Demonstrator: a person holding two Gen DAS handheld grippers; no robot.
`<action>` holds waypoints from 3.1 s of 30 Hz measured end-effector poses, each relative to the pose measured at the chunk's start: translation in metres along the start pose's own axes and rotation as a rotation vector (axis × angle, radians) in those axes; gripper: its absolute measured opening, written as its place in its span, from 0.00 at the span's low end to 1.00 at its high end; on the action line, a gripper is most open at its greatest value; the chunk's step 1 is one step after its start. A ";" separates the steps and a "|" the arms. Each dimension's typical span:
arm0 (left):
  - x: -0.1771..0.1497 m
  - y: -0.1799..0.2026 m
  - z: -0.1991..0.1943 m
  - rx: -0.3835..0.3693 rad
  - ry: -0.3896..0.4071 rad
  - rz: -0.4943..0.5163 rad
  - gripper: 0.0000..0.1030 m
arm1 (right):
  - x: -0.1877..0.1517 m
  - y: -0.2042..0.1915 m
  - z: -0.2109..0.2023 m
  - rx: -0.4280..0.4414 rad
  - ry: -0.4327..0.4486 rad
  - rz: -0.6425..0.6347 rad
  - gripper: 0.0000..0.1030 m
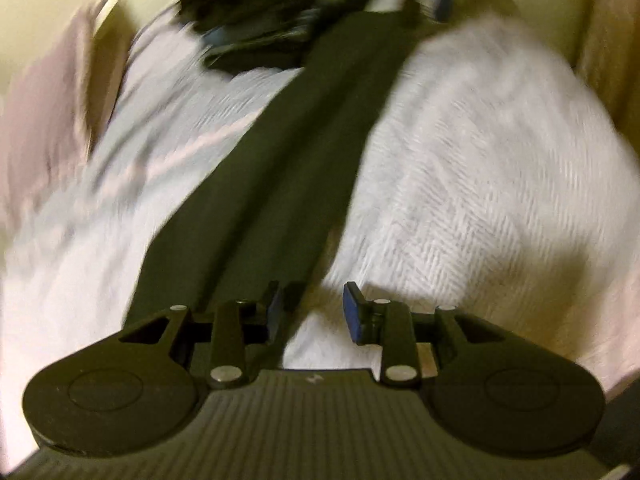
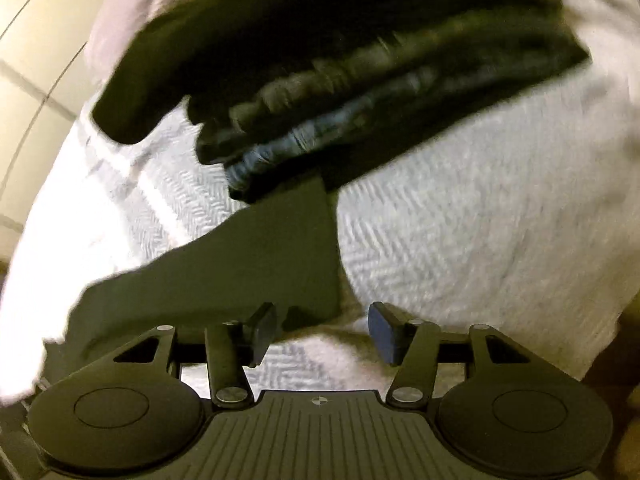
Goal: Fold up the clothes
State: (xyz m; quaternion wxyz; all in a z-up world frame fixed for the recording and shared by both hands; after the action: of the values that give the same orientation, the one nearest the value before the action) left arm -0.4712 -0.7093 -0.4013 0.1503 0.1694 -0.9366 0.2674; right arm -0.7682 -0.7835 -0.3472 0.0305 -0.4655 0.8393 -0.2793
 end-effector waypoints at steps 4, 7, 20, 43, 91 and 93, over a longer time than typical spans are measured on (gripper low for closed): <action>0.011 0.013 0.025 0.041 0.003 0.148 0.29 | -0.004 0.004 0.005 0.039 0.001 0.064 0.53; 0.014 0.015 0.034 0.037 -0.004 0.175 0.06 | -0.004 0.010 0.008 0.096 0.008 0.136 0.46; 0.015 -0.006 -0.011 -0.077 -0.011 -0.218 0.11 | 0.006 0.003 -0.011 -0.006 -0.018 -0.008 0.25; -0.371 0.153 -0.315 0.192 -0.497 -0.933 0.29 | -0.303 -0.117 -0.026 0.211 -0.374 -0.760 0.41; -0.476 0.244 -0.380 0.031 -0.416 -1.537 0.35 | -0.382 -0.063 -0.023 -0.062 -0.336 -0.723 0.54; -0.473 0.246 -0.370 -0.027 -0.390 -1.529 0.25 | -0.389 -0.059 -0.021 -0.048 -0.330 -0.756 0.55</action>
State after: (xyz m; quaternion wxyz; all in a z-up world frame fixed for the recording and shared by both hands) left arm -0.0735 -0.1965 -0.3874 0.1274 0.8083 -0.5731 0.0440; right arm -0.5098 -0.4881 -0.3816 0.0491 -0.7802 0.5992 -0.1725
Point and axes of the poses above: each gripper's, at about its wrist camera, not at the fingertips, and z roughly the way its jaws point, y to its right, x to its top, the point moved 10 cm from there along z, roughly the way its jaws point, and after that the axes turned 1 degree about z, right-handed, at the moved point
